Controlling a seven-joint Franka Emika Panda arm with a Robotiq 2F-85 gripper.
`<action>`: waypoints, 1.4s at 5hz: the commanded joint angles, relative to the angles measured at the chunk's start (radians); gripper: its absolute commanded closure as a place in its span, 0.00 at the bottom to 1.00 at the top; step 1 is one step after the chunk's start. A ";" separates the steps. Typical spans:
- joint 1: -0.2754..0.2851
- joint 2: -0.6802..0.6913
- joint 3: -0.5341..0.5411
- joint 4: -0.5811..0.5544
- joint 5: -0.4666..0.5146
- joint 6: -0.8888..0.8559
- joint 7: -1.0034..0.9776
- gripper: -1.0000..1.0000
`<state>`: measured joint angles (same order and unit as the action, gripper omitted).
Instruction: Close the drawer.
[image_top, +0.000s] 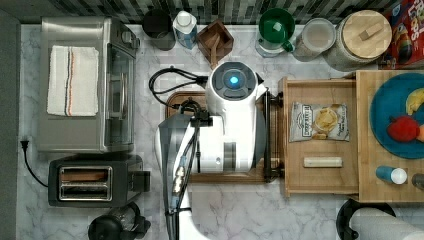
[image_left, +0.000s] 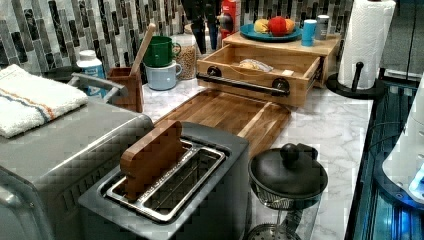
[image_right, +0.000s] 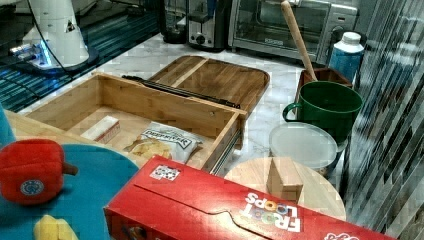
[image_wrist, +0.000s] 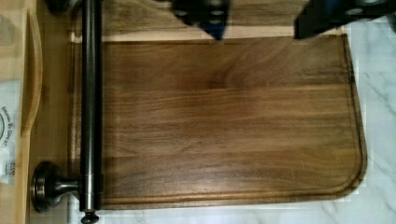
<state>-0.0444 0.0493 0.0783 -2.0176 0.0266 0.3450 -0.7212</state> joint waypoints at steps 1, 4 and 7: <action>0.011 0.031 0.012 -0.072 -0.032 0.120 -0.038 1.00; -0.008 0.117 -0.007 -0.159 -0.049 0.281 -0.098 1.00; -0.052 0.138 -0.010 -0.189 -0.098 0.358 -0.167 1.00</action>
<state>-0.0864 0.2177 0.0716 -2.2500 -0.0460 0.6724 -0.7866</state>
